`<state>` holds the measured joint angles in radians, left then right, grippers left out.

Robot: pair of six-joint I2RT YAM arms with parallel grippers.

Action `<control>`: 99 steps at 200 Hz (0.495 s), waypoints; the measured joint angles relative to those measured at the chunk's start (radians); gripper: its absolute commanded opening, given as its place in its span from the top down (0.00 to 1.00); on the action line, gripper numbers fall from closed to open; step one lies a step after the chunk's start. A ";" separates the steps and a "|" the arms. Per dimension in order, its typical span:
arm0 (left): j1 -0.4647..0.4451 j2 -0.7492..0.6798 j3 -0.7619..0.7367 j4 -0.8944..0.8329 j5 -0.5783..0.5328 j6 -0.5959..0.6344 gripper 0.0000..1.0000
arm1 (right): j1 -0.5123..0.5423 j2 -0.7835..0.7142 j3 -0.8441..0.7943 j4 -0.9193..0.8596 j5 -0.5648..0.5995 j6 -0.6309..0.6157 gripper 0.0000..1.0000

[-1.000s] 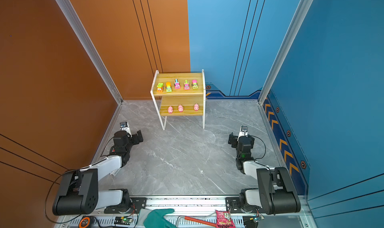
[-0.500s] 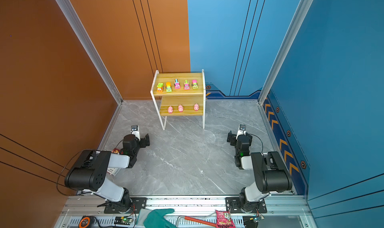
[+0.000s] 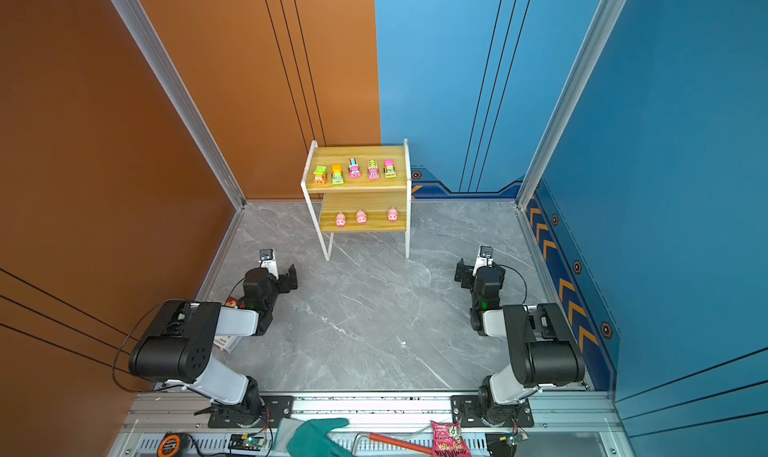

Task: Place and organize the plastic toys onto the shelf

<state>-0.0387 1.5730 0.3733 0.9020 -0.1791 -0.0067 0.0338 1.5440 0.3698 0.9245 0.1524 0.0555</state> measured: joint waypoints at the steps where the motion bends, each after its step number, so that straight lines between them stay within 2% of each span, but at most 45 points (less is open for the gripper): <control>1: 0.000 0.000 0.000 0.000 0.000 0.000 0.02 | 0.000 0.000 0.000 0.000 0.000 0.000 0.00; 99: 0.000 0.000 0.000 0.000 0.000 0.000 0.02 | -0.002 0.000 0.000 -0.008 -0.018 0.000 0.00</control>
<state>-0.0387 1.5730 0.3733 0.9020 -0.1791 -0.0067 0.0322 1.5440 0.3702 0.9169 0.1341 0.0555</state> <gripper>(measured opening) 0.980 0.999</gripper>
